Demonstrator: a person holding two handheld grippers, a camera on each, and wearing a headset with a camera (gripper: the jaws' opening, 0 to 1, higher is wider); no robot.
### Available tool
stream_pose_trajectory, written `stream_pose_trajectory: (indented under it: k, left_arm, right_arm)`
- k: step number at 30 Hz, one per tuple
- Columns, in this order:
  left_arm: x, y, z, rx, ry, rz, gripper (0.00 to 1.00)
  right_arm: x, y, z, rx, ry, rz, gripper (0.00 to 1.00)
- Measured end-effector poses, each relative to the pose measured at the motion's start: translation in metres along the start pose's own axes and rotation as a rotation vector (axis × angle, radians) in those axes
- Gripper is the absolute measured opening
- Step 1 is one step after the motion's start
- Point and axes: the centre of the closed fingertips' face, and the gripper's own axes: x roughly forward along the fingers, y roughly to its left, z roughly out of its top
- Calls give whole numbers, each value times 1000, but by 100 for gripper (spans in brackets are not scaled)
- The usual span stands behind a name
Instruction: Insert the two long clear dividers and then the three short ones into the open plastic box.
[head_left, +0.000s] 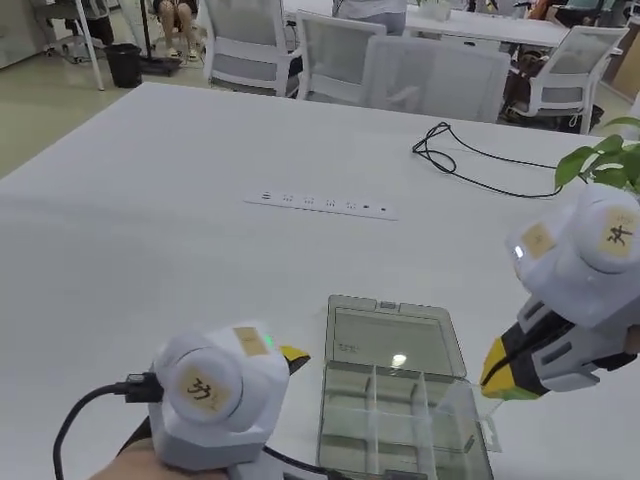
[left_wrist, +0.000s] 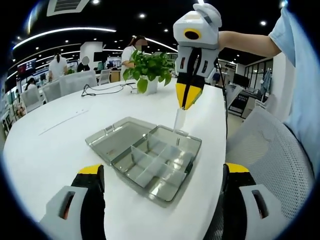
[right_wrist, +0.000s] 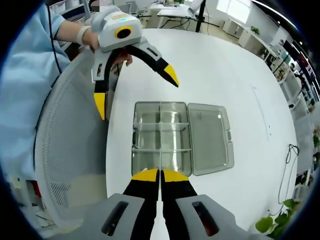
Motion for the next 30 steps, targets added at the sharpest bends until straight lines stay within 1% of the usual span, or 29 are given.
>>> stream_pose_trajectory:
  k: [4,10,16,18,20,26,30]
  left_arm:
    - [-3,2,-2,-6,-3,8,100]
    - [-4,2,-2,-10,-5,9,100]
    - [-5,1,-4,-14,-3,6,99]
    - [-5,1,-4,-17,-5,6,98]
    - [-6,1,-4,-18,-5,6,98]
    - [-8,3,-6,-25,-2,11,97]
    - [-8,2,-6,-27,-1,5,96]
  right_arm:
    - [5,-2,-5,6,14,7,2]
    - [10,-3,-8,7,18,15,2]
    - [12,-5,-6,6,14,18,2]
    - [14,-6,-7,0,20,17,2]
    - [16,-5,-8,3,25,28,2]
    - [23,-5,-10,-6,36,30,2]
    - [27,-6,-11,-5,41,41,2]
